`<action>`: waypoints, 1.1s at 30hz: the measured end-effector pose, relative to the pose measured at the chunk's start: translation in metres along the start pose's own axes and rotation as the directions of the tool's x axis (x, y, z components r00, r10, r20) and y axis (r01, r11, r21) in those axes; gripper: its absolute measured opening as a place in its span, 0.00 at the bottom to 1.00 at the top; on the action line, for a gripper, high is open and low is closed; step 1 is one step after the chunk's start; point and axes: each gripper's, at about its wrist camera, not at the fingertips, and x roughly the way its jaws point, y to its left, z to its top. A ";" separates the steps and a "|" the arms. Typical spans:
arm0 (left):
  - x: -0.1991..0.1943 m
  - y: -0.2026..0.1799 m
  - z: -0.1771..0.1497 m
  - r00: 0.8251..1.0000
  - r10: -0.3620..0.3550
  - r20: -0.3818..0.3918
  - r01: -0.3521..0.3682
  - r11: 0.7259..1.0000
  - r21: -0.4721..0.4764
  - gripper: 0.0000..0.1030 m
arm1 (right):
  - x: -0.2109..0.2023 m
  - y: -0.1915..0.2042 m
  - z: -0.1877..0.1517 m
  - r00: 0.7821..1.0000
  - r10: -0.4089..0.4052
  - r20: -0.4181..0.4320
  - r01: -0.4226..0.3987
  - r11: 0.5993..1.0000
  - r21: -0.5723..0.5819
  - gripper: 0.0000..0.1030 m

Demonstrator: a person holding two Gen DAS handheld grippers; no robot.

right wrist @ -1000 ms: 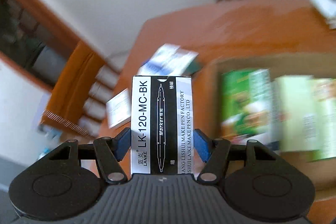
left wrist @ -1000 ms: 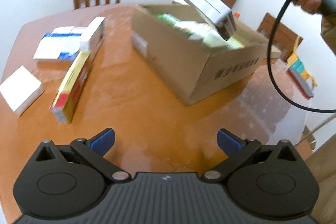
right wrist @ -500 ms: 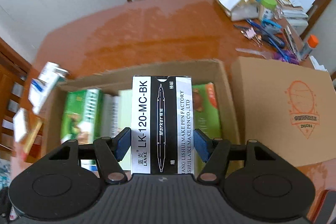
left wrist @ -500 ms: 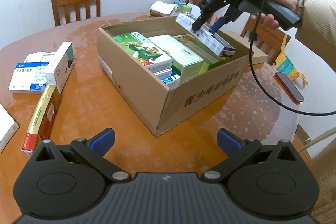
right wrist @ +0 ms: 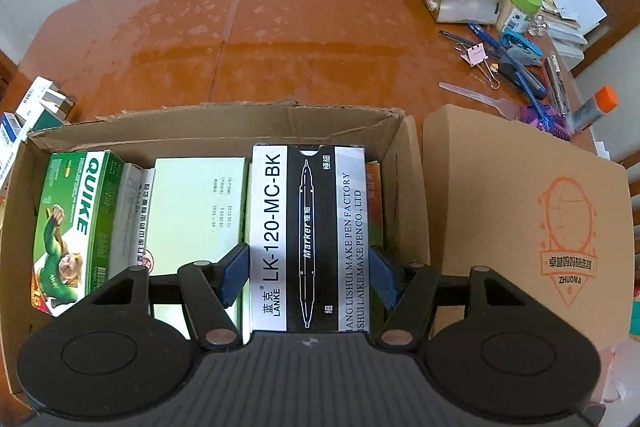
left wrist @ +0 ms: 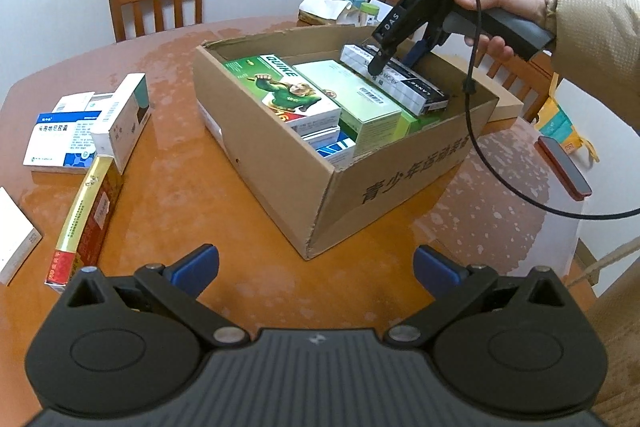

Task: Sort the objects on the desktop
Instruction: 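Lower the marker box into the cardboard box and open the right gripper, then raise the open right gripper and swing it back over the table boxes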

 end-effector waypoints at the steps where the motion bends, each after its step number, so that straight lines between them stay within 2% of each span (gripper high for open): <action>1: 0.001 0.000 0.000 1.000 0.000 -0.003 0.000 1.000 -0.001 1.00 | 0.000 0.001 0.000 1.000 -0.003 0.000 0.003 1.000 0.000 0.67; 13: 0.000 0.002 0.000 1.000 -0.005 0.011 0.005 1.000 0.003 1.00 | 0.001 0.006 -0.001 0.999 -0.035 0.012 0.035 0.999 0.013 0.71; 17: -0.003 0.003 -0.001 1.000 0.001 0.016 -0.001 1.000 0.000 1.00 | -0.017 0.006 -0.004 0.999 -0.019 0.037 0.018 1.000 0.026 0.73; 20: -0.004 0.002 0.000 1.000 0.008 0.021 -0.009 1.000 0.007 1.00 | -0.046 0.011 -0.008 0.995 0.018 0.098 -0.020 1.000 0.024 0.76; 23: -0.006 0.001 0.001 0.999 0.016 0.028 -0.016 1.000 0.014 1.00 | -0.080 0.023 -0.017 0.980 0.058 0.190 -0.058 0.998 -0.008 0.82; 27: -0.009 0.001 0.000 0.999 0.025 0.036 -0.026 1.000 0.013 1.00 | -0.116 0.048 -0.031 0.940 0.166 0.299 -0.139 0.984 -0.110 0.82; 30: -0.012 0.003 -0.003 0.999 0.037 0.038 -0.037 0.999 0.005 1.00 | -0.131 0.070 -0.034 0.918 0.223 0.328 -0.162 0.966 -0.202 0.82; 33: -0.015 0.007 -0.006 0.998 0.045 0.045 -0.044 0.999 -0.009 1.00 | -0.136 0.090 -0.029 0.914 0.244 0.326 -0.165 0.954 -0.251 0.84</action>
